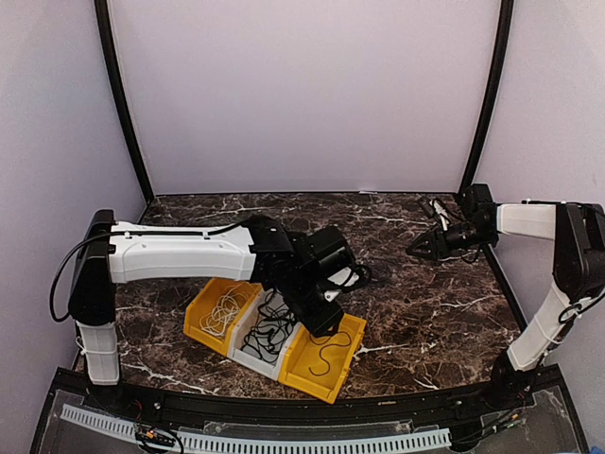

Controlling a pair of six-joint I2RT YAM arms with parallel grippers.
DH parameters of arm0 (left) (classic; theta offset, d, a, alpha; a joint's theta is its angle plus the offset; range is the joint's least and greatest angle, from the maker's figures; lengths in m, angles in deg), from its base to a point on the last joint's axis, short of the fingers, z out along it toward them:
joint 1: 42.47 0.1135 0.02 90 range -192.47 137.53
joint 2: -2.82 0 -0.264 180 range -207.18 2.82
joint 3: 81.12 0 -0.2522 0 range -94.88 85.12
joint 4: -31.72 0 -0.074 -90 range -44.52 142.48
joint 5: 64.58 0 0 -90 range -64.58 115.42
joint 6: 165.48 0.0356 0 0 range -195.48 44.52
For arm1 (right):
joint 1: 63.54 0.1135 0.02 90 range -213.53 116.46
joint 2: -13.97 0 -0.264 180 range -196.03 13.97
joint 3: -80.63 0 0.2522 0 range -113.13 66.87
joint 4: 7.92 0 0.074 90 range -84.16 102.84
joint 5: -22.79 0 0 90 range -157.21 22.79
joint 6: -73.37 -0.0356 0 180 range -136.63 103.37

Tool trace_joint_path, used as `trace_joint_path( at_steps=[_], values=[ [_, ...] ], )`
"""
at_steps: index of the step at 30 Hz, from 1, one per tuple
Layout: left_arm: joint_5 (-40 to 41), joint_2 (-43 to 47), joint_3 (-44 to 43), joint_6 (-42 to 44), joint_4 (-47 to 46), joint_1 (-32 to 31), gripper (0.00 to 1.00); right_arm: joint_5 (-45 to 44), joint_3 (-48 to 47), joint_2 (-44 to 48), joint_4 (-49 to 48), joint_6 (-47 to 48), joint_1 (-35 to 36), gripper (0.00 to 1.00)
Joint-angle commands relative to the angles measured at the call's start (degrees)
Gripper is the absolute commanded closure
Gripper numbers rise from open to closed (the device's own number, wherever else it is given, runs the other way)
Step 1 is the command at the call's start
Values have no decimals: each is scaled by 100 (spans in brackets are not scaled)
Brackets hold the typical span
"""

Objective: Untangle the cables

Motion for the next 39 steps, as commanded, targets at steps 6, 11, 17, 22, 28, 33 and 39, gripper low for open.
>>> trace_joint_path(
  at_steps=[6,11,17,22,28,33,39],
  values=[
    [264,-160,-98,499,111,-55,72,50,-80,-59,-28,74,-21,40],
    [311,-214,-295,615,140,-85,82,58,-79,-68,-18,83,-26,40],
    [-92,-147,-830,690,420,-126,75,67,-79,-83,-16,96,-23,40],
    [486,-137,-828,727,560,-127,65,67,-92,-111,-10,93,-27,41],
    [696,-421,-742,831,874,-138,65,67,-89,-112,6,101,-26,40],
    [695,-461,-686,945,849,-187,69,67,-95,-136,8,92,-22,40],
    [609,-550,-597,1039,768,-197,75,58,-103,-152,16,96,-23,41]
  ],
)
